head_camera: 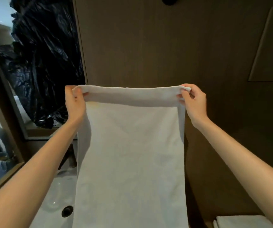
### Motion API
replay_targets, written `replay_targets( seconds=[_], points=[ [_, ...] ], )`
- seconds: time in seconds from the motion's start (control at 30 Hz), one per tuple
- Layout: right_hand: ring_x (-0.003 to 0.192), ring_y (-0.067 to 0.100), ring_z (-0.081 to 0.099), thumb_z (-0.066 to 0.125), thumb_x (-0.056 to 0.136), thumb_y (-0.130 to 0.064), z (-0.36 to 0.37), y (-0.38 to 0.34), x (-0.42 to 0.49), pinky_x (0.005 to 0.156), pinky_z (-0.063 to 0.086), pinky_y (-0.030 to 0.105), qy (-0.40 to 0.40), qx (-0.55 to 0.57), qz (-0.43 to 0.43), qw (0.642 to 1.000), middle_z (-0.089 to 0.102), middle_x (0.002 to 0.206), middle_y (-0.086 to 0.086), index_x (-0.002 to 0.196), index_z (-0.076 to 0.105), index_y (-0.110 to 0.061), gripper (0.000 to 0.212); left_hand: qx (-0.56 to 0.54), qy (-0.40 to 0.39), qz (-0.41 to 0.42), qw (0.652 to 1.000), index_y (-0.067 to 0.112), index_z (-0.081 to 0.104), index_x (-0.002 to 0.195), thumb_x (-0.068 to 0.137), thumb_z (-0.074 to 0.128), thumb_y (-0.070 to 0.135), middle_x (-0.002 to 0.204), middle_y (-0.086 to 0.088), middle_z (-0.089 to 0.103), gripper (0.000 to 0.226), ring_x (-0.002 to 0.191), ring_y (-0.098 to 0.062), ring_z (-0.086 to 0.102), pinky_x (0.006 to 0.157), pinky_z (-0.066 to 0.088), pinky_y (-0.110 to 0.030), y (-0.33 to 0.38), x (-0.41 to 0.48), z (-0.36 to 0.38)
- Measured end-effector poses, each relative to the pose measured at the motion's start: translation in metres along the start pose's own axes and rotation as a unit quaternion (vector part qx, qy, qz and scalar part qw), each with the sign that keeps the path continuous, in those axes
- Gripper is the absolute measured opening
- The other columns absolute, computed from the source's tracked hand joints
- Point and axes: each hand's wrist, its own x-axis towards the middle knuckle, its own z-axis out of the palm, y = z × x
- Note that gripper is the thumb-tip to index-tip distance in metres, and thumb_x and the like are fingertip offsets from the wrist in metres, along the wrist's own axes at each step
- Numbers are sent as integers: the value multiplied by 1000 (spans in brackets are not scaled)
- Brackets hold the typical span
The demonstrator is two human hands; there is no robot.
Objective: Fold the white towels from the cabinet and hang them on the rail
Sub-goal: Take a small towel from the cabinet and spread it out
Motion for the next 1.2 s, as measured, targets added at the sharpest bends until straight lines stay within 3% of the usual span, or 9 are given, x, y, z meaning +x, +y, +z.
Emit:
replay_targets(
  seconds=[0.2,0.37,0.43,0.5,0.6,0.73,0.9,1.07,1.2],
  points=[
    [101,13,62,54,98,-21,21,31,17,87,55,23,2,-8,13,1000,61,99,-13,108,61,-23,12,-14,-10,-5,1000,7,44,121,104,38,27,107,-5,51,28,103,-22,55,89,46,-36,-34,21,19],
    [97,13,62,55,97,-20,25,67,-16,82,55,20,-6,-43,52,998,63,98,-7,105,63,-17,12,0,-47,-9,999,20,44,103,102,39,31,98,2,51,12,95,-19,53,84,45,-39,-82,-12,11],
    [94,12,61,55,97,-18,23,77,-36,79,53,17,-11,-50,74,996,62,93,-10,100,64,-16,9,0,-62,-3,998,24,45,96,102,39,28,90,9,48,10,84,-9,49,78,42,-31,-94,-32,3],
    [92,11,61,55,97,-17,20,87,-59,77,52,18,-18,-61,100,993,61,91,-10,97,63,-16,9,6,-72,-10,997,17,46,97,103,40,20,87,12,46,10,76,6,45,72,38,-16,-101,-56,-5],
    [91,11,60,54,97,-16,15,97,-98,75,50,19,-31,-77,141,986,61,91,-7,96,63,-16,9,12,-81,-57,995,11,46,99,103,42,17,84,10,47,8,67,9,45,61,37,-9,-107,-93,-17],
    [91,13,60,54,96,-14,4,100,-154,75,48,18,-35,-90,195,976,62,92,-5,92,61,-21,11,12,-97,-102,990,11,46,101,102,43,17,85,10,48,7,69,8,46,63,38,-9,-111,-139,-42],
    [95,17,60,53,96,-11,-23,99,-234,84,51,30,-21,-105,253,962,63,94,2,92,63,-17,13,-6,-134,-136,982,6,48,95,99,43,3,81,5,50,6,65,5,47,58,37,-10,-107,-202,-78],
    [113,14,55,52,99,-20,-51,117,-326,103,46,44,-51,-118,343,931,55,121,-3,98,65,-13,15,27,-208,-169,963,15,53,80,80,44,16,72,-2,55,10,60,-12,47,55,37,-24,-122,-276,-110],
    [124,12,40,45,101,-19,-63,128,-389,106,32,31,-133,-216,407,878,42,138,0,97,65,-12,22,92,-290,-223,926,19,51,78,86,43,19,68,-2,54,12,61,-22,50,59,42,-34,-139,-326,-127]
  ],
)
